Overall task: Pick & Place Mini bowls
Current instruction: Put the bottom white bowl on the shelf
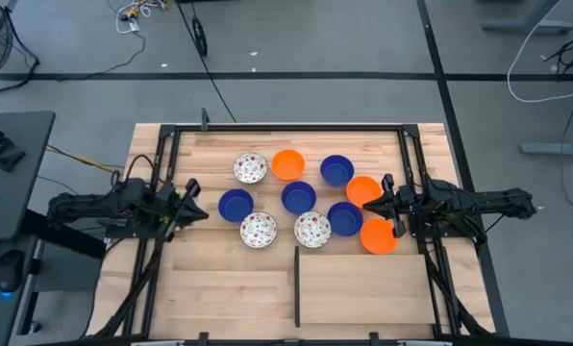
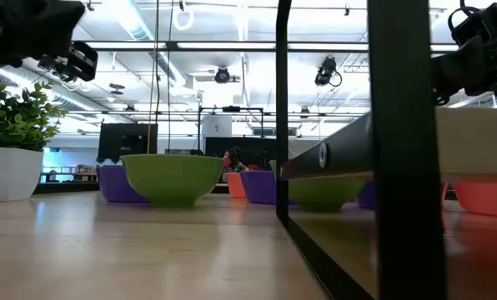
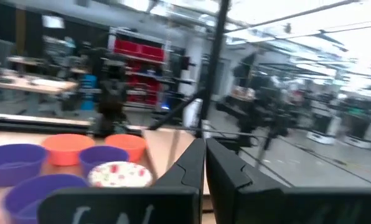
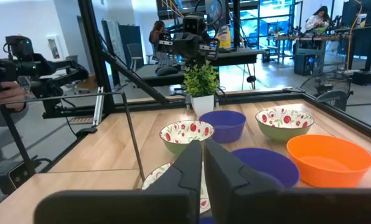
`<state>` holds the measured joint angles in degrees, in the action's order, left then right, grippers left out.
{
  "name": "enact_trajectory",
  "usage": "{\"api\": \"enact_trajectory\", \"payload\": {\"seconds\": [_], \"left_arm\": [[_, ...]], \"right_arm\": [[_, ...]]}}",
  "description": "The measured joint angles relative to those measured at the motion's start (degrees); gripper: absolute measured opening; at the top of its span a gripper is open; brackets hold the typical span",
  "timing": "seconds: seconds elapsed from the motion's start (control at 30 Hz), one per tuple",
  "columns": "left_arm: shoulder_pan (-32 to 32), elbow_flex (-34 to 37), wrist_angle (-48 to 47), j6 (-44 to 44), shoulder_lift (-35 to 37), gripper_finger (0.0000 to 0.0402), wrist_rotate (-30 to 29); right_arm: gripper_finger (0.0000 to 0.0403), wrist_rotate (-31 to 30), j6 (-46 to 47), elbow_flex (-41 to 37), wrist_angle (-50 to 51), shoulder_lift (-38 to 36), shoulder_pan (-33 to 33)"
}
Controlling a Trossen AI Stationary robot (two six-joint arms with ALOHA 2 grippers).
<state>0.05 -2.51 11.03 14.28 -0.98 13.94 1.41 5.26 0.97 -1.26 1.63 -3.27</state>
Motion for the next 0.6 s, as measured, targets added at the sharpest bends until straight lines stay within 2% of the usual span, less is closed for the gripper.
{"api": "enact_trajectory", "payload": {"seconds": [0.1,0.17,0.33,0.6], "left_arm": [[0.01,0.94,2.23,-1.47,-2.82,0.0018,-6.38],[0.0,1.04,3.78,-2.81,-6.48,0.0019,-8.0],[0.0,-0.08,11.62,-3.02,-20.03,0.0019,-7.39],[-2.43,-9.94,9.86,-3.2,-43.28,0.0019,-3.71]], "right_arm": [[0.0023,0.01,-0.01,-0.01,0.0,-0.01,0.0],[0.0023,0.0,-0.01,-0.01,0.01,-0.01,0.01],[0.0023,0.0,-0.02,-0.02,0.0,-0.02,0.0],[0.0023,0.02,-0.02,0.0,0.0,-0.02,0.02]]}}
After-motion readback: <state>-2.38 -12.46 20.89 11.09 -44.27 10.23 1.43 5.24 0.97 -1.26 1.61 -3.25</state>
